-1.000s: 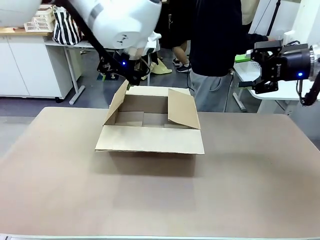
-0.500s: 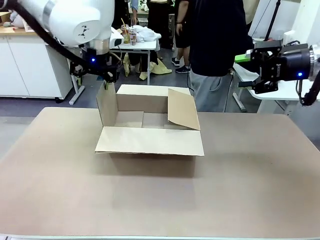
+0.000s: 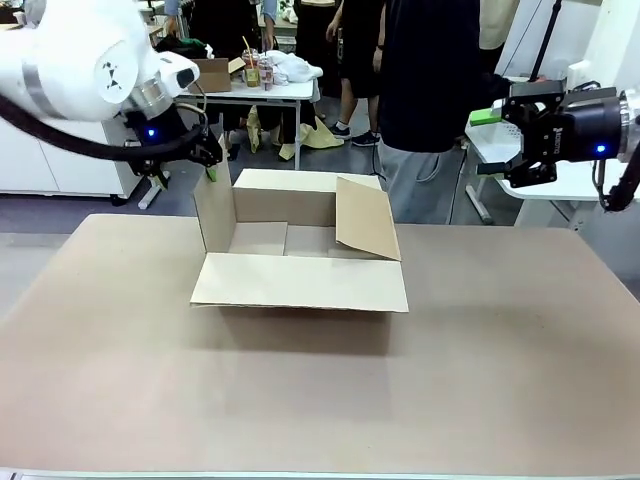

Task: Pack the gift set into the box.
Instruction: Place both hands on the side flaps of the Package Box and spread them outward.

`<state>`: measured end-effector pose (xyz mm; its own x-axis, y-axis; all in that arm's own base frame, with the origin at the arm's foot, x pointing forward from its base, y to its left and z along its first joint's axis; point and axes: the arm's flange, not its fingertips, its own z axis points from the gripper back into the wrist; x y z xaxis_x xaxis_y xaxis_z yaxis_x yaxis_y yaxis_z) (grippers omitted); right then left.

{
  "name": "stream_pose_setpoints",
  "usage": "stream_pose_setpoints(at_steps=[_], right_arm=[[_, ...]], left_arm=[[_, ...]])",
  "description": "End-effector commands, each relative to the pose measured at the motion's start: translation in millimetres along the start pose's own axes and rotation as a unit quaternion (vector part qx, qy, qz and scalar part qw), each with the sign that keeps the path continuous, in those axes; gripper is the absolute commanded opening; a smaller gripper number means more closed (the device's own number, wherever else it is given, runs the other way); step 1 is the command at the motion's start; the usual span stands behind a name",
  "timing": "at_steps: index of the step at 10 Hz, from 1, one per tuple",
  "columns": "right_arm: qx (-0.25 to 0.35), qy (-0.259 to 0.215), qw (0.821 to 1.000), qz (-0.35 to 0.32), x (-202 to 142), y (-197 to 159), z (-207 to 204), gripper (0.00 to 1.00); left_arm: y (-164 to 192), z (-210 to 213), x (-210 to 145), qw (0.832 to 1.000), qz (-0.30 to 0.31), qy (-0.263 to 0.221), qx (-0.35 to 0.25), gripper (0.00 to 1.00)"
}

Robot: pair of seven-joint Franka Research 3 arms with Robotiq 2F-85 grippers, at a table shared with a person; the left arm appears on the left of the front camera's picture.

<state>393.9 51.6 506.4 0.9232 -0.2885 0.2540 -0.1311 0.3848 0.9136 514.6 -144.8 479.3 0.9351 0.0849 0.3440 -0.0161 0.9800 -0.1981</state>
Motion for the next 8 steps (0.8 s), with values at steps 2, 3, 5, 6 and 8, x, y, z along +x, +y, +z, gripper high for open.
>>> stream_pose_setpoints(at_steps=[2,3,5,6,8], right_arm=[[0.013,-0.004,1.000,-0.001,1.5,1.3,-3.2,1.00],[0.013,-0.004,1.000,-0.001,1.5,1.3,-3.2,1.00],[0.013,-0.004,1.000,-0.001,1.5,1.3,-3.2,1.00],[0.013,-0.004,1.000,-0.001,1.5,1.3,-3.2,1.00],[0.013,-0.004,1.000,-0.001,1.5,1.3,-3.2,1.00]], left_arm=[[40.1,0.1,-20.5,0.997,0.003,0.019,-0.081,1.00],[50.1,-0.7,-25.2,0.996,0.009,0.024,-0.086,1.00],[65.2,-6.5,-32.2,0.995,0.027,0.031,-0.087,1.00],[72.1,-8.9,-35.3,0.995,0.037,0.037,-0.081,1.00],[63.2,-10.6,-28.0,0.996,0.037,0.032,-0.076,1.00]])
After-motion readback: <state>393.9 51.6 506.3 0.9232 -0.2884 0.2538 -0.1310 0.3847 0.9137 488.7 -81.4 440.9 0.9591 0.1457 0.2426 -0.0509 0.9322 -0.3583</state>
